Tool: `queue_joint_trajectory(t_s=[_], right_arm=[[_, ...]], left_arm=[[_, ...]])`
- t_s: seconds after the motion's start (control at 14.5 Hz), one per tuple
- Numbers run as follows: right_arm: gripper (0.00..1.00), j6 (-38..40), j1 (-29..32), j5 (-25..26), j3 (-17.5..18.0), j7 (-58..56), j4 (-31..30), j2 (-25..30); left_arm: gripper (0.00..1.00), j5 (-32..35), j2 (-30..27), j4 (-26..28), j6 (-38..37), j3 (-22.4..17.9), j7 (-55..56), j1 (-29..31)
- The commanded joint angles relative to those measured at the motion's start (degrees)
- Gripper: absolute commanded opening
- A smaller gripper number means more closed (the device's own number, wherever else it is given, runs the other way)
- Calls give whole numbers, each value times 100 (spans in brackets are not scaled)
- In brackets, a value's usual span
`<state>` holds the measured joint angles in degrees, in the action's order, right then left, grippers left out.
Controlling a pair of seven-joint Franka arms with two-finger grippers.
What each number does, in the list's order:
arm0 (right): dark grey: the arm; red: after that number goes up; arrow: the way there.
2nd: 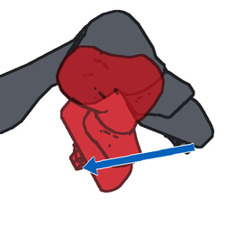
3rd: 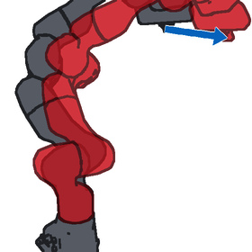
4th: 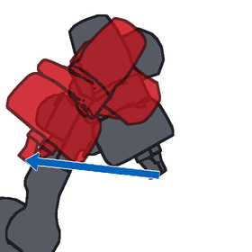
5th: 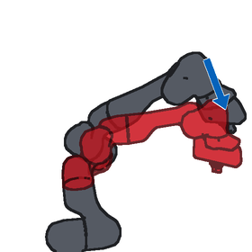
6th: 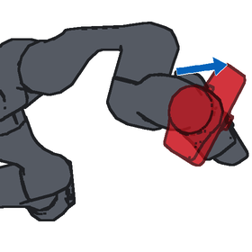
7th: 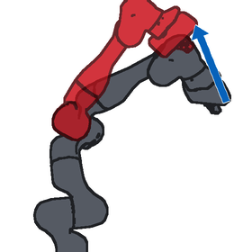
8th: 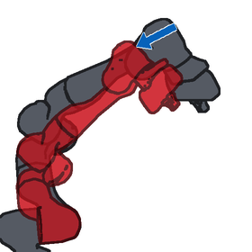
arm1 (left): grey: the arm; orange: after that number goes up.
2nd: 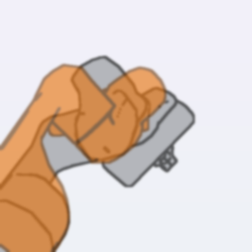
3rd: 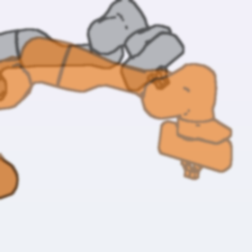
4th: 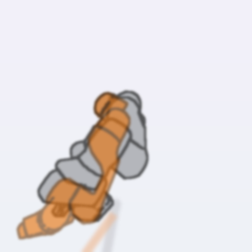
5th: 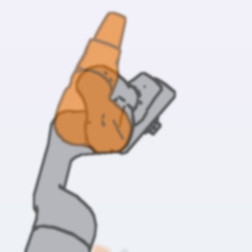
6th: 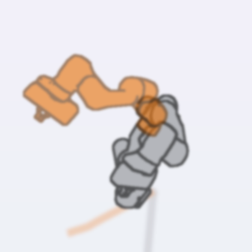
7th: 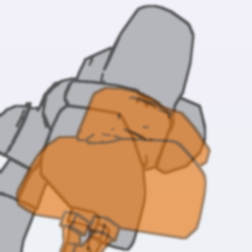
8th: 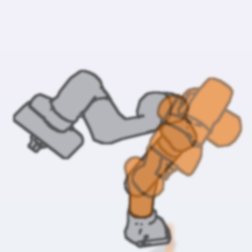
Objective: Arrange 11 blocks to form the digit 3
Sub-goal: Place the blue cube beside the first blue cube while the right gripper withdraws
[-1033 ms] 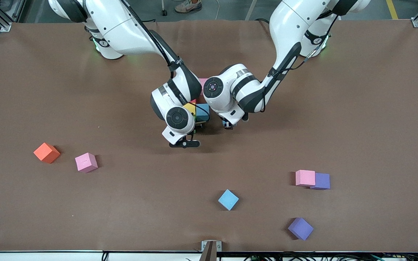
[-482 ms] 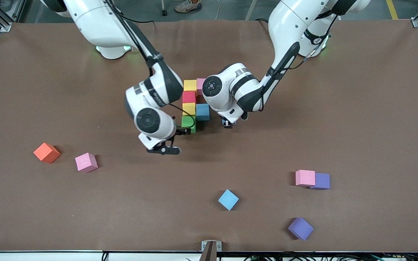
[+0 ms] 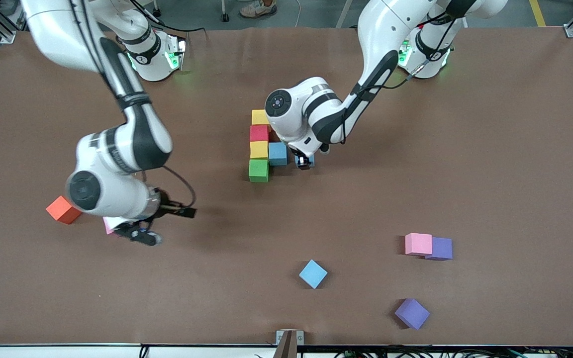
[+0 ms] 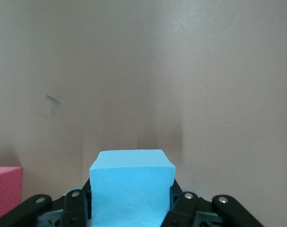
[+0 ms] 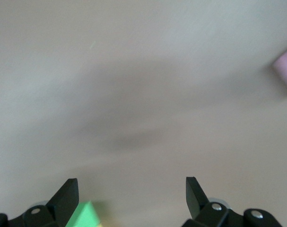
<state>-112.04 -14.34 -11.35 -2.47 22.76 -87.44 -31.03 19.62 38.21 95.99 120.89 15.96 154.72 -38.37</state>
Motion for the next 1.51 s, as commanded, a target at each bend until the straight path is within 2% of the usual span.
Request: queue_joint_trajectory(t_s=[0.0, 0.28, 0.55, 0.76, 1.03, 1.45], right_arm=[[100, -239, 553, 317, 81, -1191, -2, -17], [100, -459, 1230, 606, 80, -2449, 7, -263], [100, -714, 1548, 818, 80, -2985, -2, -553], [100, -767, 1583, 994, 80, -3933, -10, -641], [100, -864, 1557, 1144, 80, -4577, -98, -650], [100, -864, 1548, 1293, 98, -4755, -423, -641]], left_arm=[[22, 261, -147, 236, 206, -23, 295, -74], [22, 332, -182, 447, 443, -14, 331, -153], [22, 341, -200, 526, 584, -14, 339, -188], [22, 341, -218, 544, 672, -14, 427, -232], [22, 341, -218, 544, 716, -14, 436, -241], [22, 438, -156, 544, 795, -14, 524, -267]])
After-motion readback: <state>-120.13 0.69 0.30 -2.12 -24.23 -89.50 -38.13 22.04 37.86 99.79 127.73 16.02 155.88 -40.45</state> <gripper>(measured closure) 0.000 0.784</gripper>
